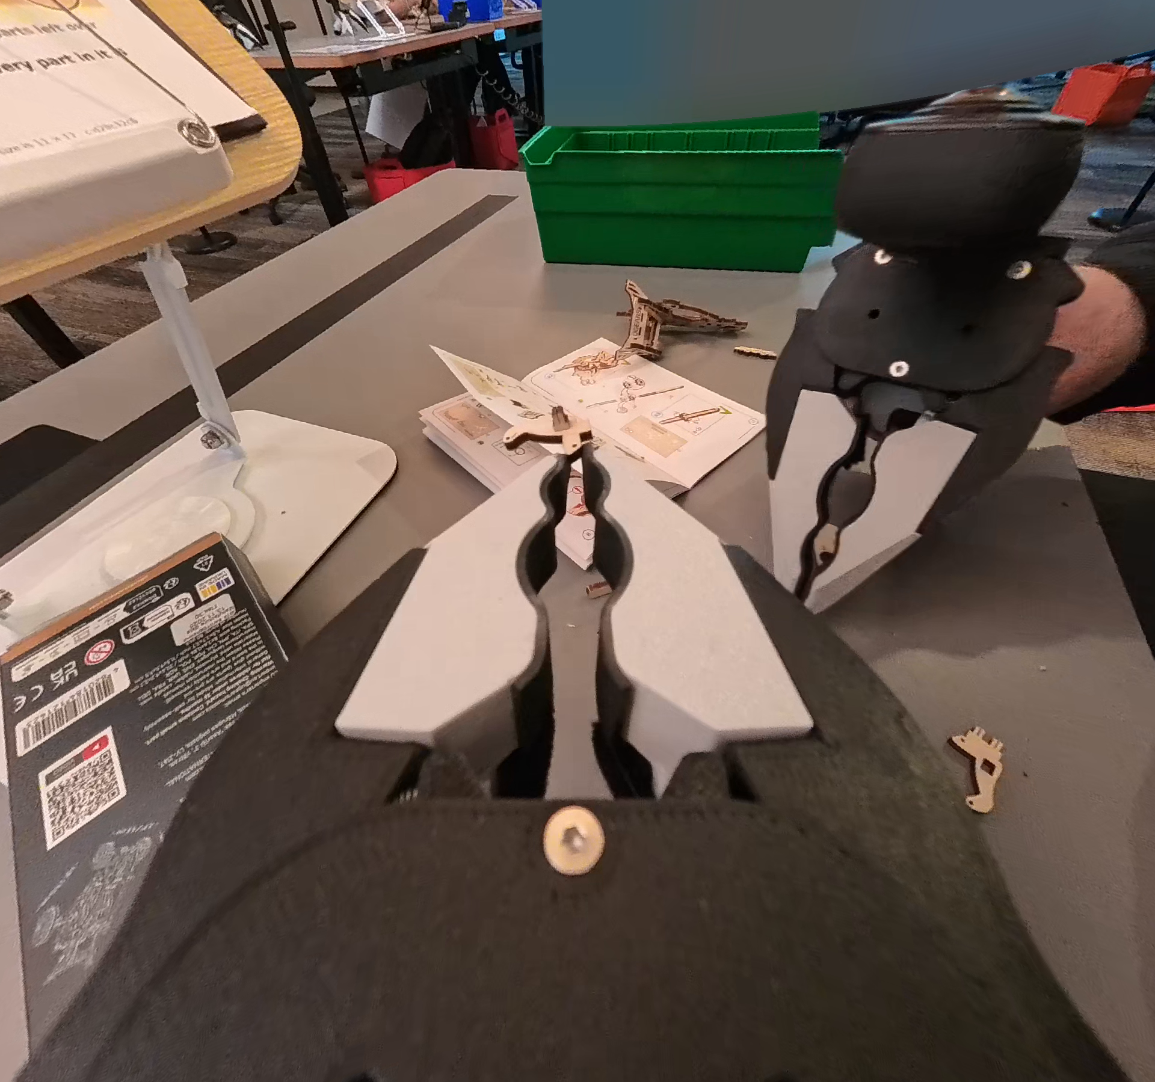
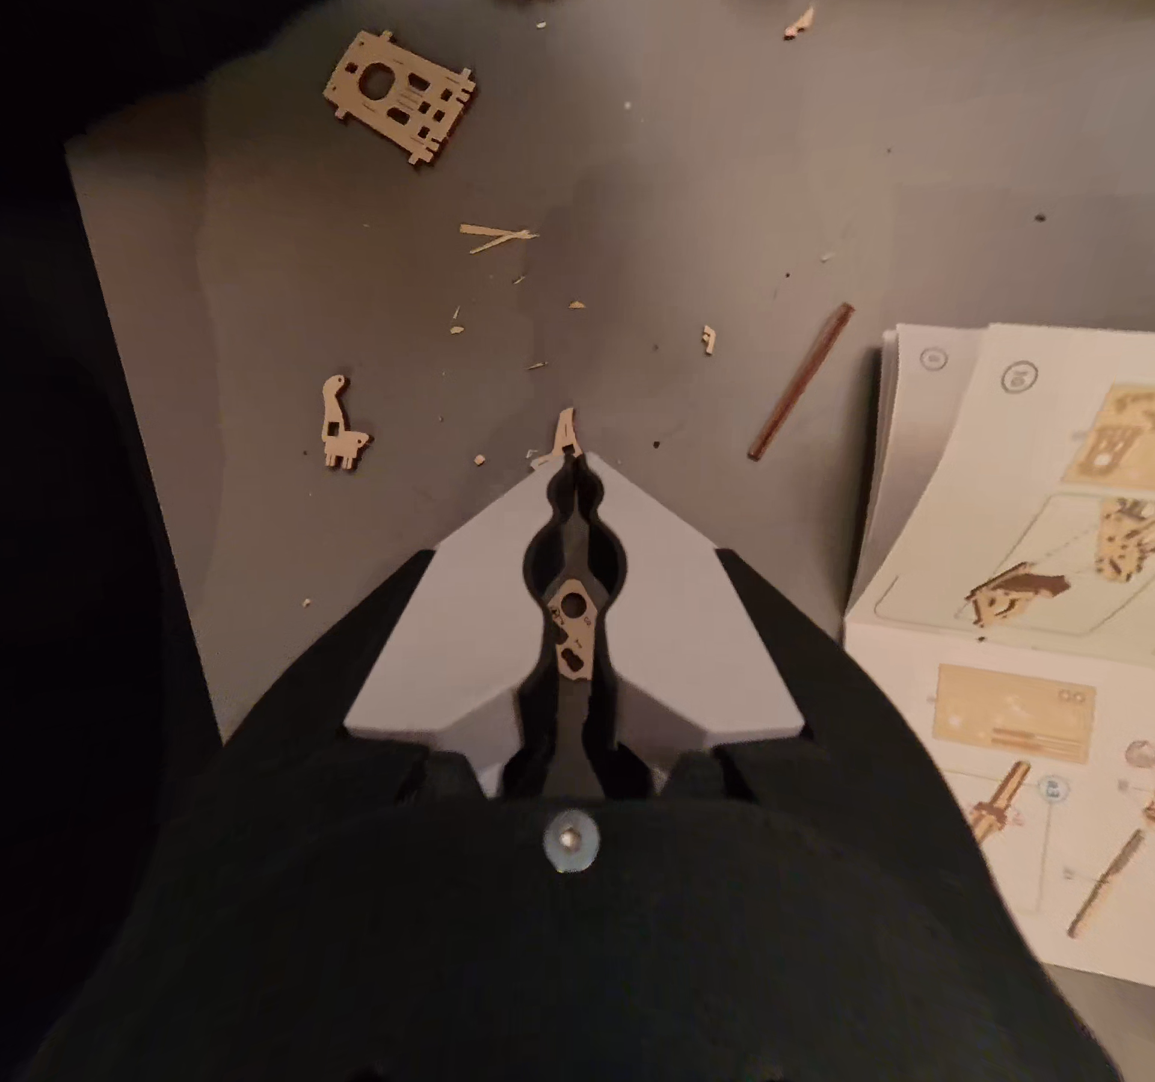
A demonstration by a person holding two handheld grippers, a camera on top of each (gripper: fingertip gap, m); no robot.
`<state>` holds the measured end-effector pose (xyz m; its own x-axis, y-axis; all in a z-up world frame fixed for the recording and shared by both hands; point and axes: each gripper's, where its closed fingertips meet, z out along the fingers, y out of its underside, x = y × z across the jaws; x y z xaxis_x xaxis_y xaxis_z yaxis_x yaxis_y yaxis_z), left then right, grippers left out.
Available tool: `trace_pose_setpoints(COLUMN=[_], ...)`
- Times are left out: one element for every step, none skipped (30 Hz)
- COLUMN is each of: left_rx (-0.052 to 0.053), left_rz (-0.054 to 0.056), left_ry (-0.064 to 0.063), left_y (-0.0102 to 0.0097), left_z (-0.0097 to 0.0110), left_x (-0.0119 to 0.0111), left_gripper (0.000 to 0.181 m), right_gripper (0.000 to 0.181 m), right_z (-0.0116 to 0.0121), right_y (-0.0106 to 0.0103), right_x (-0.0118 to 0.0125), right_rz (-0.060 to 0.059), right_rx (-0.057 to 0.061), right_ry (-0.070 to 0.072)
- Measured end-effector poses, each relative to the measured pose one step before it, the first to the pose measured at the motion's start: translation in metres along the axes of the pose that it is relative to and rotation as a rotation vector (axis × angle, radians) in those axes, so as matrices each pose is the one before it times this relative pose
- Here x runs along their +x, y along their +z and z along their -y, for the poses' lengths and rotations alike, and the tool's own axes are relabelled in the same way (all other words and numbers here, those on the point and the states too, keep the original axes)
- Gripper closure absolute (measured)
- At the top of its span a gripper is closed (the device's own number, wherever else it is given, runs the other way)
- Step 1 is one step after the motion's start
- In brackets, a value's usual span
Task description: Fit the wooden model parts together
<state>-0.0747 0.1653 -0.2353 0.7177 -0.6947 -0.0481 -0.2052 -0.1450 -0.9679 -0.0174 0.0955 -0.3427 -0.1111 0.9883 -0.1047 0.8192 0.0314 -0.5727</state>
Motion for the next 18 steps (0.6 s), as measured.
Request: trace_pose_setpoints(left_rx=[0.0001,0.0004,-0.0005,0.0005,0.0019,0.0010,-0.0003,-0.0007,-0.0013,-0.0017,-0.0019,-0.0016,-0.0012,-0.0003,0.0005,0.0011,0.0005,0.0005], left_rz=[0.0004,-0.0004,-0.0001,0.0010,0.0009,0.0007,0.0003,-0.0005,-0.0008,-0.0002,-0.0003,0.0004,0.0012,0.0011,0.0004,0.0005,0.0007,0.0001], left_ry=[0.0023,0.0005,-0.0005,-0.0001,-0.0002,-0.0006,-0.0004,-0.0004,0.0001,0.0010,0.0008,0.0009,0.0016,0.0009,-0.0007,-0.0012,-0.0008,-0.0001], left_y=[0.00008,0.00000,0.00004,-0.00024,-0.00033,-0.00022,-0.00002,0.00014,0.00023,0.00040,0.00037,0.00025,0.00007,-0.00016,-0.00016,-0.00019,-0.00030,-0.00013], left_z=[0.00025,0.00016,-0.00007,-0.00001,0.00036,0.00016,-0.00005,-0.00026,-0.00031,-0.00030,-0.00023,-0.00022,-0.00022,-0.00008,0.00001,0.00006,-0.00003,0.00013], left_x=[0.00021,0.00015,-0.00016,-0.00027,-0.00014,-0.00021,-0.00016,0.00011,0.00012,0.00019,0.00021,0.00011,-0.00013,-0.00008,-0.00021,-0.00027,-0.00027,-0.00001], left_gripper=[0.179,0.179,0.179,0.179,0.179,0.179,0.179,0.179,0.179,0.179,0.179,0.179,0.179,0.179,0.179,0.179,0.179,0.179], right_gripper=[0.176,0.178,0.180,0.181,0.181,0.181,0.181,0.177,0.169,0.161,0.153,0.145,0.148,0.153,0.158,0.168,0.168,0.168], right_z=[0.00035,0.00181,0.00217,0.00237,0.00262,0.00224,0.00104,-0.00018,0.00010,0.00084,-0.00124,-0.00389,-0.00464,-0.00327,-0.00027,0.00178,0.00047,0.00004], right_y=[-0.00021,-0.00064,-0.00103,-0.00198,-0.00282,-0.00316,-0.00334,-0.00286,-0.00127,0.00065,0.00278,0.00424,0.00467,0.00442,0.00286,0.00109,0.00062,-0.00025], right_x=[-0.00184,-0.00380,-0.00402,-0.00240,-0.00149,-0.00107,0.00281,0.00578,0.00298,0.00047,-0.00211,-0.00122,0.00170,-0.00011,-0.00267,-0.00224,-0.00006,0.00079], right_rz=[0.0028,0.0209,0.0308,0.0285,0.0296,0.0281,-0.0096,-0.0465,-0.0404,-0.0195,0.0048,-0.0015,-0.0229,-0.0083,0.0116,0.0114,0.0023,-0.0007], right_rx=[-0.0038,0.0064,0.0115,0.0155,0.0223,0.0232,0.0168,0.0065,0.0008,0.0000,-0.0143,-0.0272,-0.0282,-0.0193,-0.0008,0.0125,0.0021,-0.0025], right_ry=[-0.0119,0.0080,0.0281,0.0388,0.0411,0.0320,0.0106,-0.0195,-0.0319,-0.0106,-0.0030,-0.0198,-0.0259,-0.0151,-0.0049,0.0011,0.0089,0.0088])
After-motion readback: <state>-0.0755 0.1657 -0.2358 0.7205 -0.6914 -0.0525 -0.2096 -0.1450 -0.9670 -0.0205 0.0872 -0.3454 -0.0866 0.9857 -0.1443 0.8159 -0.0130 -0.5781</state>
